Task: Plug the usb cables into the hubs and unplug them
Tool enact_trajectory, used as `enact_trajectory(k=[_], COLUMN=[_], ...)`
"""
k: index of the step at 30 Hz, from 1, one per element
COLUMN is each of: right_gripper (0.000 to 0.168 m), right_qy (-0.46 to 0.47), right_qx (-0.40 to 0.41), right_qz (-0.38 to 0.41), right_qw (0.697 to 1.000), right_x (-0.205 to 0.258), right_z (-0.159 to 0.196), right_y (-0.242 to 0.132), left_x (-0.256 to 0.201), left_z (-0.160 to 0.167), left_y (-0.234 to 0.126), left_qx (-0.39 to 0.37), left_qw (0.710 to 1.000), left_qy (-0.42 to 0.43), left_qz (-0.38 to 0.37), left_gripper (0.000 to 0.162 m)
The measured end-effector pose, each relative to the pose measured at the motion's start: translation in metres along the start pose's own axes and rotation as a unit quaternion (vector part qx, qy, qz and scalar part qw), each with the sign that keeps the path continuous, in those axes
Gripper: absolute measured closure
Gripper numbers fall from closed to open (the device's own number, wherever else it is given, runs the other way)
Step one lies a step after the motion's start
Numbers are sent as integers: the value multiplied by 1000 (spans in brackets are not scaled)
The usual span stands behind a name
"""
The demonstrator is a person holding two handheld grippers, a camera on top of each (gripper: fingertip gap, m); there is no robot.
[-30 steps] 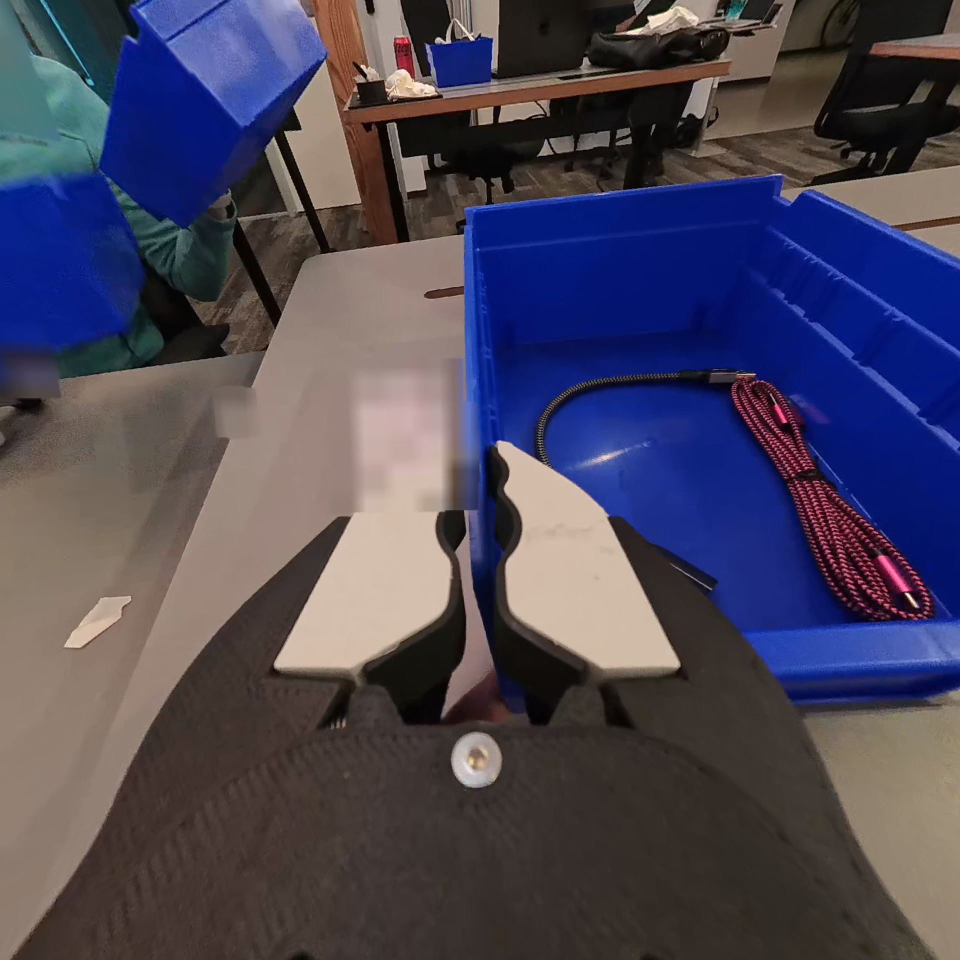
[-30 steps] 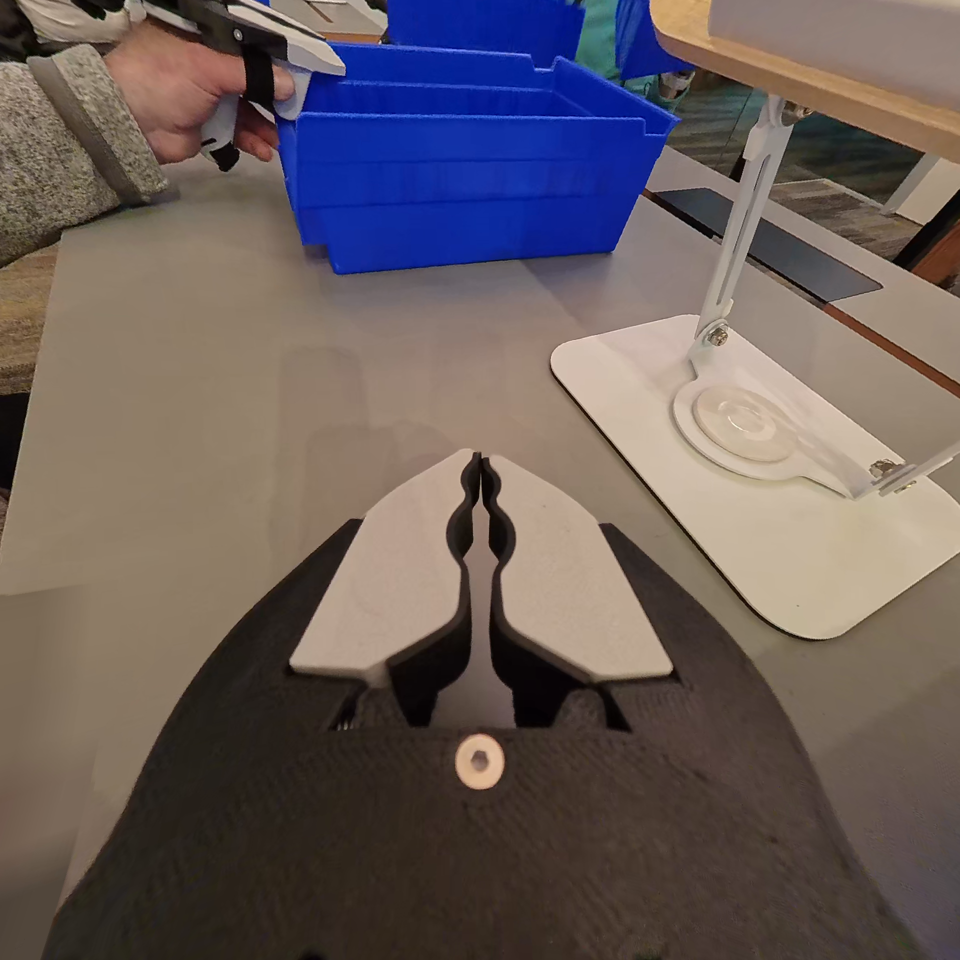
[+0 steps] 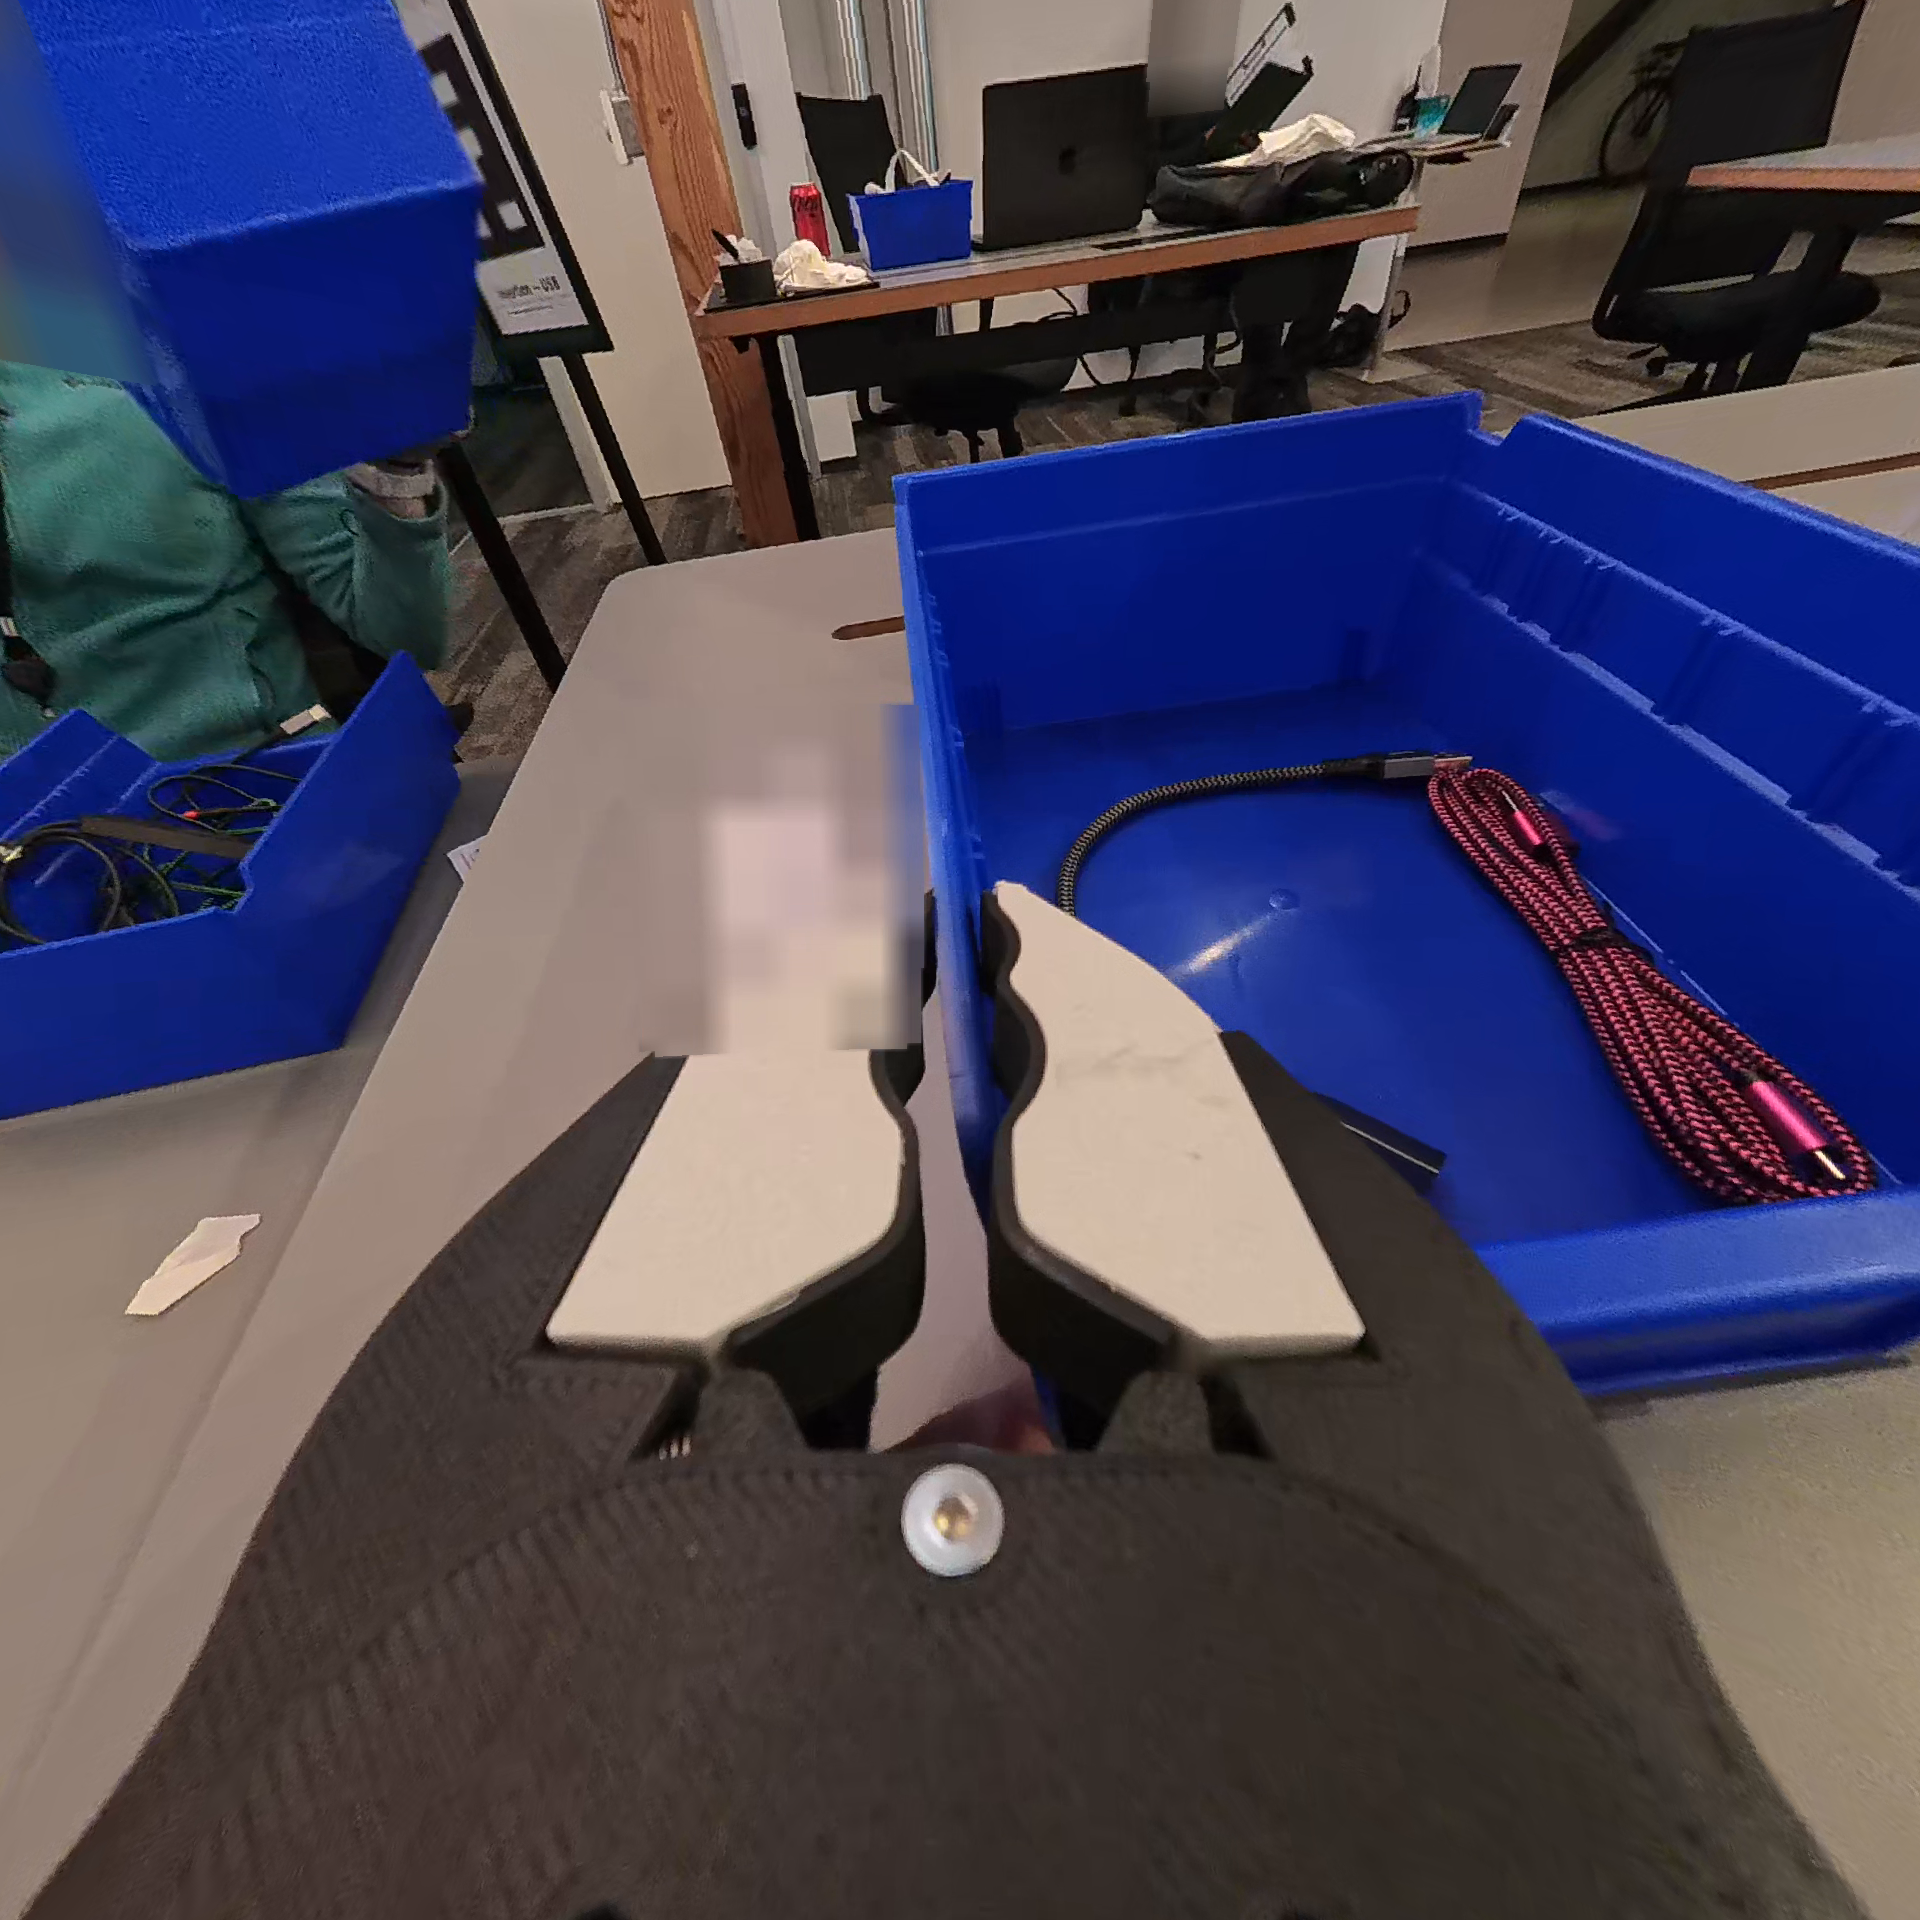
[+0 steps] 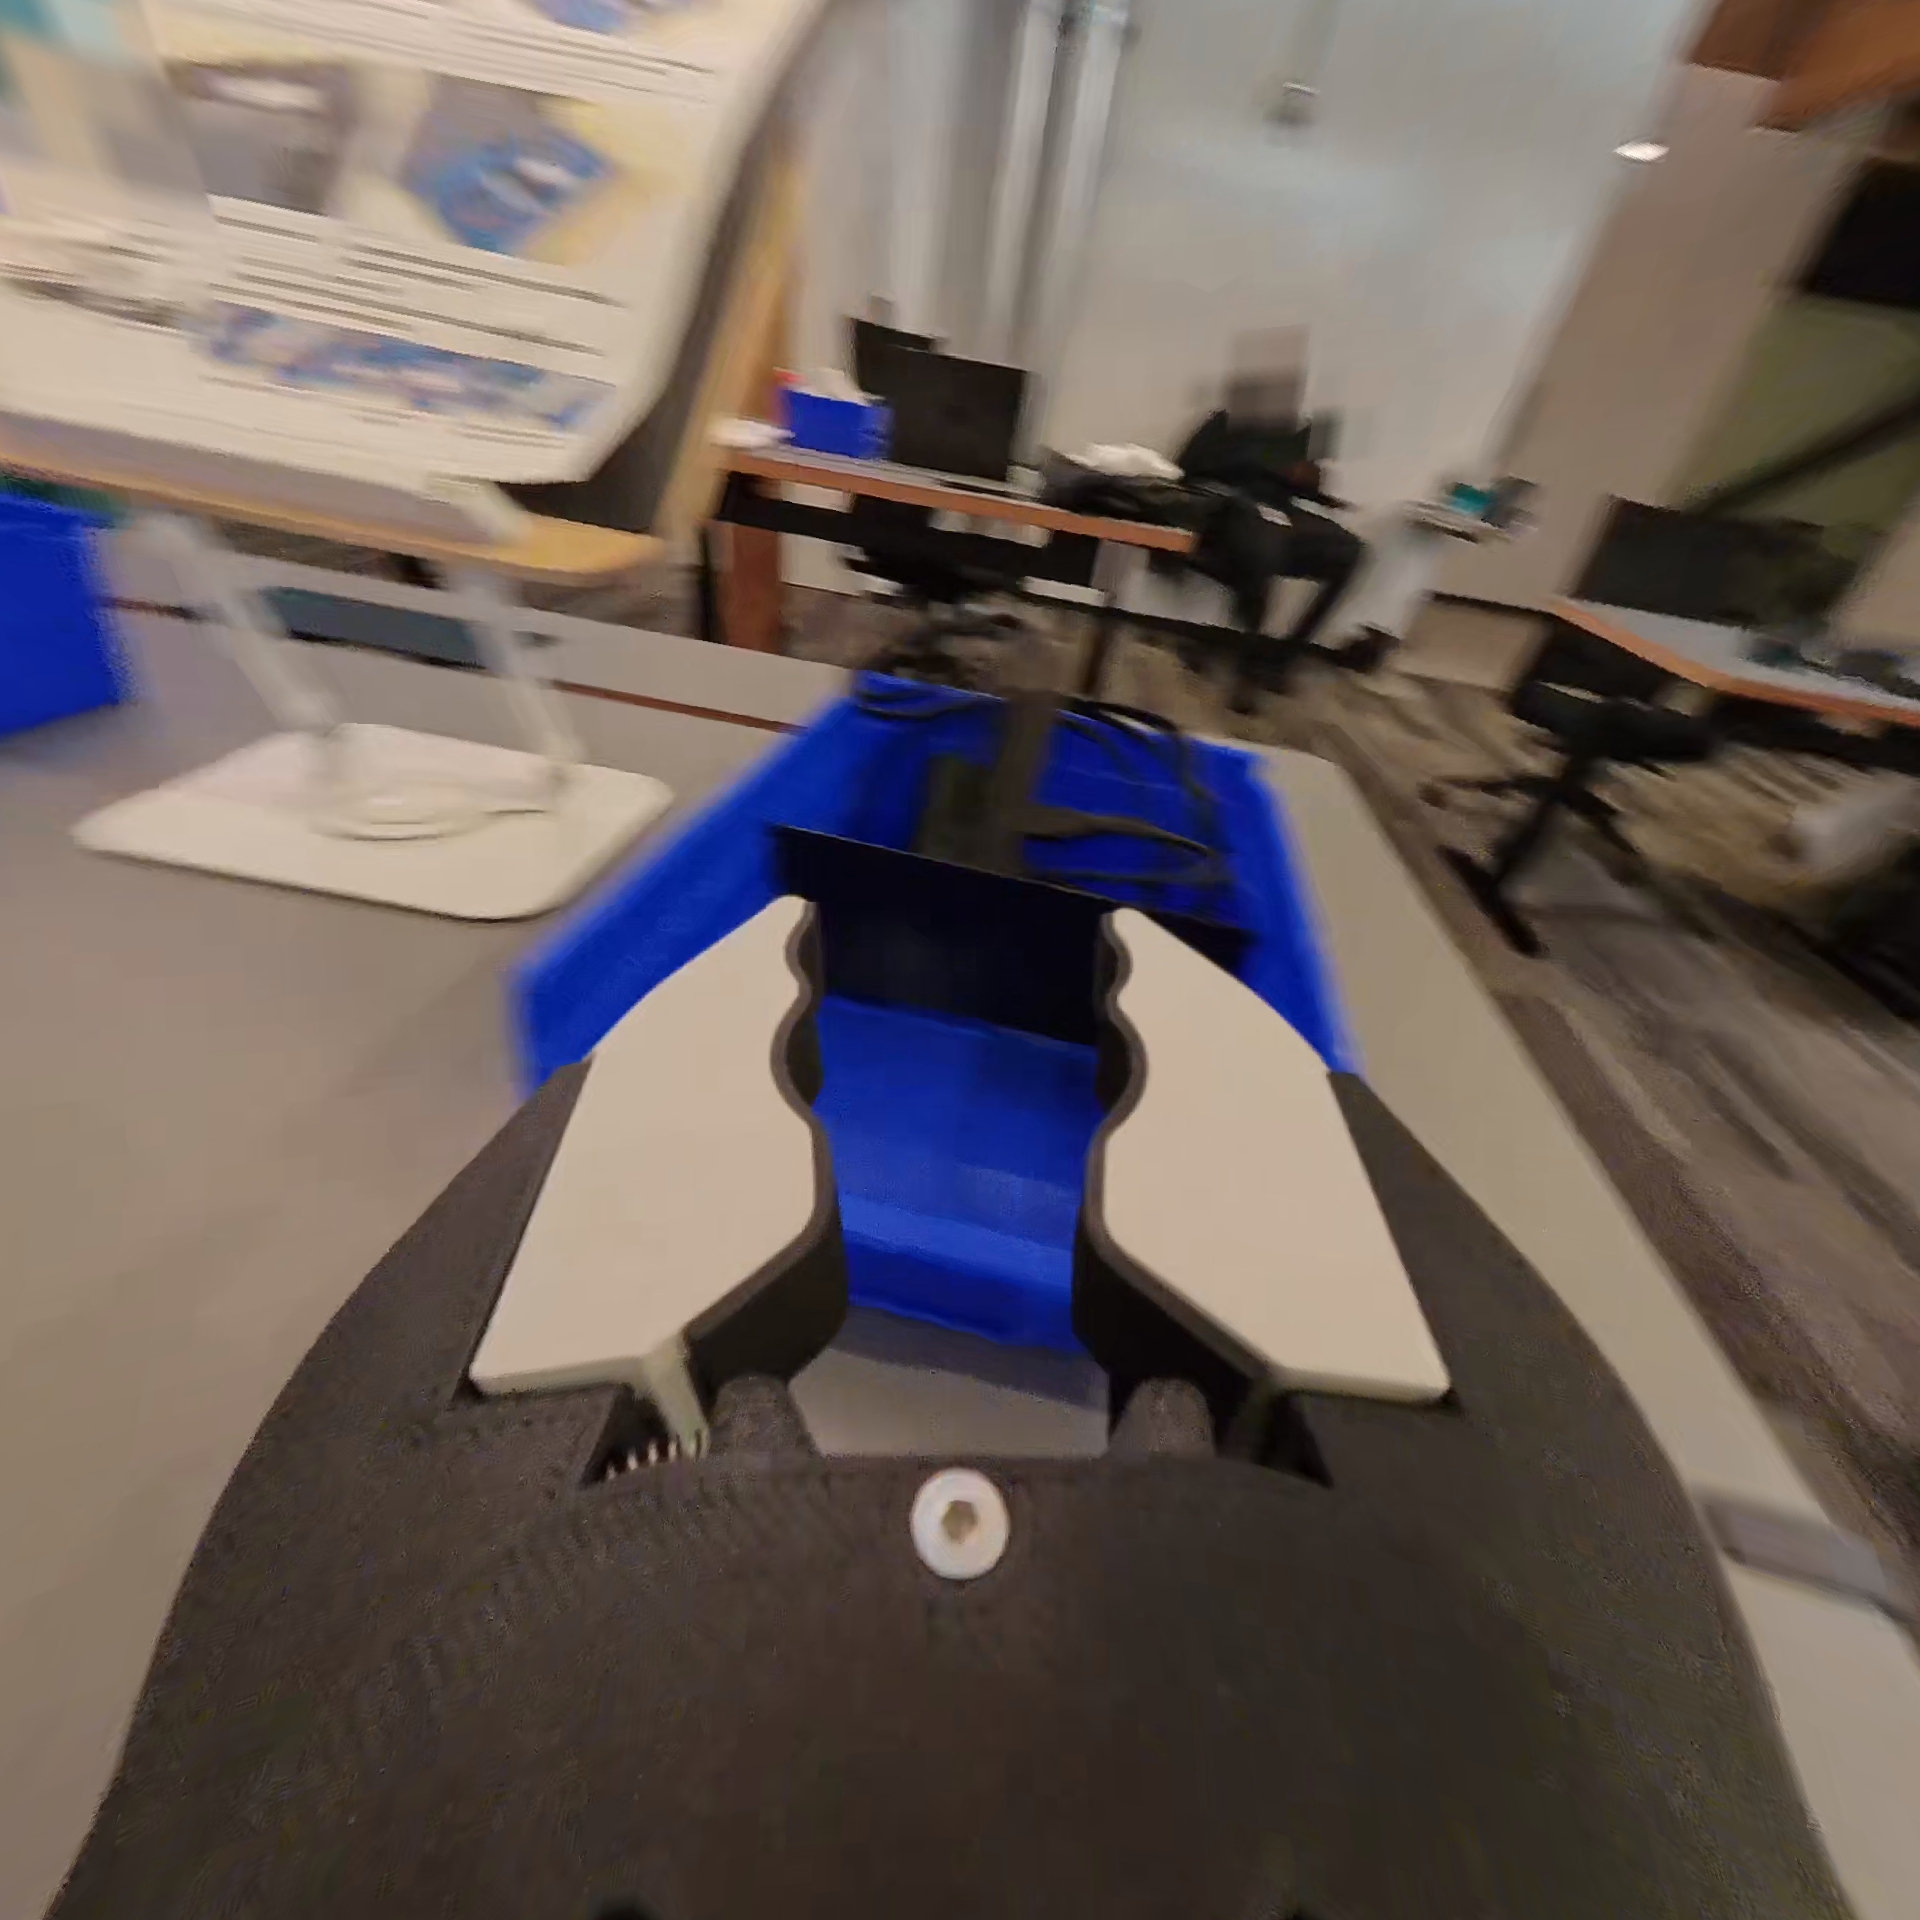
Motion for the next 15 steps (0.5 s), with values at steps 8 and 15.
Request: enact_trajectory(k=[8,15], right_gripper=[108,156], right_qy=[89,121], right_qx=[136,146], right_qz=[20,-52], right_qw=[986,980], right_x=[-92,-90], right_z=[77,81], right_y=[42,65], left_x=[0,0], left_z=[0,-1], left_y=[1,3], left_qx=[-6,-8], left_qw=[1000,1000], left_qy=[3,11], left_qz=[0,0], left_gripper=[155,156])
Point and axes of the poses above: each gripper's, where its closed fingertips meet, y out along the fingers, z out of its underside, x = y × z across the jaws, the point moved 4 cm from there along -y, back along the fingers, and after that the axes turned 6 degrees about x, right-handed, at the moved point
